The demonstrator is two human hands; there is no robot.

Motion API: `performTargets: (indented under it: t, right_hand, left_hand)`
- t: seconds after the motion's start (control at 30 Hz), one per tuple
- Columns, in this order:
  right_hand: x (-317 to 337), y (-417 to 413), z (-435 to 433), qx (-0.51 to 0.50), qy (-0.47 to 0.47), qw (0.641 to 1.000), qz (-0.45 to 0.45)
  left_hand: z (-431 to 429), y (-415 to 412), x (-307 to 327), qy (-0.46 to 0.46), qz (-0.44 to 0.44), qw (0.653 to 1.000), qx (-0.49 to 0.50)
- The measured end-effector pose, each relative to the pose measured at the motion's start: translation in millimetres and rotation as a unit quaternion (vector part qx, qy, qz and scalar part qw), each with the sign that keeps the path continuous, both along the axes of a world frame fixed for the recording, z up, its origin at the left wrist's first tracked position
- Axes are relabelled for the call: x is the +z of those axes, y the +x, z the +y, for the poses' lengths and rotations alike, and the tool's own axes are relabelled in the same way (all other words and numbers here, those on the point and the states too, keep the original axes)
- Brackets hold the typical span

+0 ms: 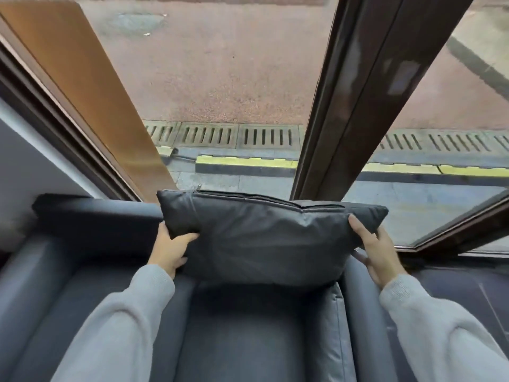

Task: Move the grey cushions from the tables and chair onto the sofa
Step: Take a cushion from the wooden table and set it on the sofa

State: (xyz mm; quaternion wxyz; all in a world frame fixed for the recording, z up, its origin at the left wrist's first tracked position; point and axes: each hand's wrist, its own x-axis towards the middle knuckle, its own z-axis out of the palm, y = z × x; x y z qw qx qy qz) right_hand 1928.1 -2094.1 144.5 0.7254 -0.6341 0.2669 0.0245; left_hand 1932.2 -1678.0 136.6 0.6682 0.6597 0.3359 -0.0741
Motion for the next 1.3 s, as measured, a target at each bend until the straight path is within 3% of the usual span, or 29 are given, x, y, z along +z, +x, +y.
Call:
performTargets:
  t: [0.2,0.47,0.53,0.67,0.77,0.93,1.13,1.2,1.3]
  right_hand:
    - [-50,8,-11,0.004,-0.059,0.997,0.042]
    - [-70,19,8,-0.037,-0.224,0.967,0.117]
    - [-62,19,14,-0.035,-0.237,0.963,0.122]
    - [-39,10,26,-0.039,-0.262,0.954,0.143]
    - [-22,-8,46,-0.025,-0.240,0.961,0.139]
    - [12,-44,82,0.029,-0.263,0.957,0.119]
    - [26,-51,98,0.111,-0.380,0.914,0.089]
    - [14,-49,89,0.107,-0.399,0.906,0.088]
    - [-15,-51,67,0.081,-0.386,0.908,0.143]
  left_hand:
    - [-14,24,-66,-0.011,0.035,0.999,-0.014]
    - [-3,24,-85,0.033,0.090,0.993,-0.066]
    - [2,19,-82,0.071,0.092,0.990,-0.080]
    - [11,13,-59,0.229,0.053,0.961,-0.147]
    - [8,2,-29,0.251,0.030,0.949,-0.189]
    - [13,-24,22,0.287,0.003,0.904,-0.316]
    - [24,-42,33,0.332,0.025,0.877,-0.347]
    - [23,-42,25,0.400,0.021,0.842,-0.361]
    - [2,-37,7,0.529,-0.041,0.757,-0.381]
